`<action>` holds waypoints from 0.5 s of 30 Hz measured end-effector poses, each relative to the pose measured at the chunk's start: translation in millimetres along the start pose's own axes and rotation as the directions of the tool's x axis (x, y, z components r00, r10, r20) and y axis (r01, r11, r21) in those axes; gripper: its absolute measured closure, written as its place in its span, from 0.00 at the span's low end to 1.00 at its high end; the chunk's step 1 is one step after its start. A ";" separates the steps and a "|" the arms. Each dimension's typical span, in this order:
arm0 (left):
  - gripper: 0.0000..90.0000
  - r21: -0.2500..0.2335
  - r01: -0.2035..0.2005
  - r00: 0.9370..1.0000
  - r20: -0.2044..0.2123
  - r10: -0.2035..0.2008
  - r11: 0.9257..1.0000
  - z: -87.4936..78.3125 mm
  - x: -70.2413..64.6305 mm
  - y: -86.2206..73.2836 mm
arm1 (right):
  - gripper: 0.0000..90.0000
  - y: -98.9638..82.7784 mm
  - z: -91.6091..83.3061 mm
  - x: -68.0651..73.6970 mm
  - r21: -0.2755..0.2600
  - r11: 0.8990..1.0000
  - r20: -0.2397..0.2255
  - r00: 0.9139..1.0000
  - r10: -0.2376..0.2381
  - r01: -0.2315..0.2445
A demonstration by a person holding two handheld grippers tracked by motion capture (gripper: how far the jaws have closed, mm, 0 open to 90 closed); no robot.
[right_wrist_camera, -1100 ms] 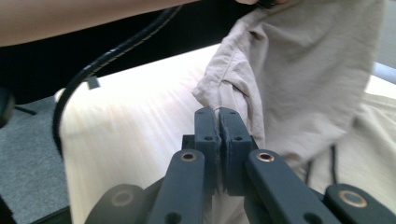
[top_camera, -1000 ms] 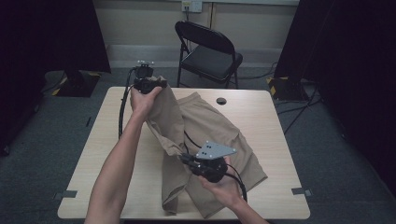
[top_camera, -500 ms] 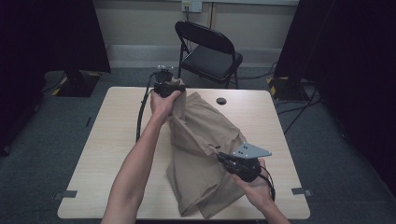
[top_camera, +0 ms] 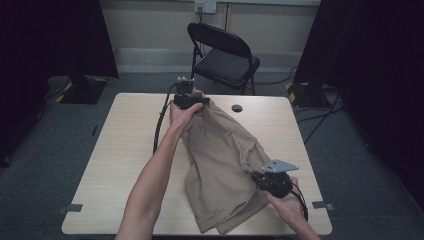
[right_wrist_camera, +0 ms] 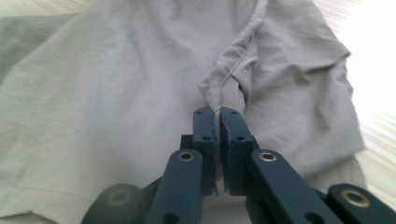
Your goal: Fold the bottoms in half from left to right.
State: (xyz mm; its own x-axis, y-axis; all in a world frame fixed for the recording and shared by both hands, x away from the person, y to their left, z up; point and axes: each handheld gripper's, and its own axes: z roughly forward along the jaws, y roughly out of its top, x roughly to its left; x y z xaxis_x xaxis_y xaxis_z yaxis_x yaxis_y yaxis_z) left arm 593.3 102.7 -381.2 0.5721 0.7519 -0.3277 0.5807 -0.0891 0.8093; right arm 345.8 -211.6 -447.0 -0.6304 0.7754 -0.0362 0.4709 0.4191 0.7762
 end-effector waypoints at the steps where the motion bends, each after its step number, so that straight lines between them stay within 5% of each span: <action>1: 0.73 -0.001 -0.003 1.000 0.005 0.003 1.000 -1.5 -0.1 0.1 | 0.91 -1.8 -0.4 -2.2 0.000 1.000 0.008 1.000 0.009 -0.009; 4: 0.62 -0.004 -0.032 0.999 0.038 0.032 0.999 -8.8 -0.9 1.4 | 0.78 -2.4 -2.8 -6.0 -0.019 1.000 0.022 1.000 0.020 -0.019; 9: 0.58 -0.018 -0.056 0.998 0.034 0.057 0.998 -19.7 -3.7 4.4 | 0.60 -2.6 -2.5 -6.9 -0.031 0.999 0.016 0.999 0.030 -0.030; 15: 0.58 -0.044 -0.074 0.996 0.039 0.075 0.996 -37.1 -3.0 -0.7 | 0.54 0.4 5.3 -5.2 -0.039 0.999 0.028 0.999 0.021 -0.020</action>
State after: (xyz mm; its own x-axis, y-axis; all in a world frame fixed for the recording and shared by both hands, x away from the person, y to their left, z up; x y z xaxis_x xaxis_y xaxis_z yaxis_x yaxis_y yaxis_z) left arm 569.6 124.7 -362.7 0.6362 0.7171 -0.2845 0.5112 -0.1156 0.8517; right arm 352.5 -212.9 -449.8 -0.6030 0.7969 -0.0371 0.4592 0.3848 0.8006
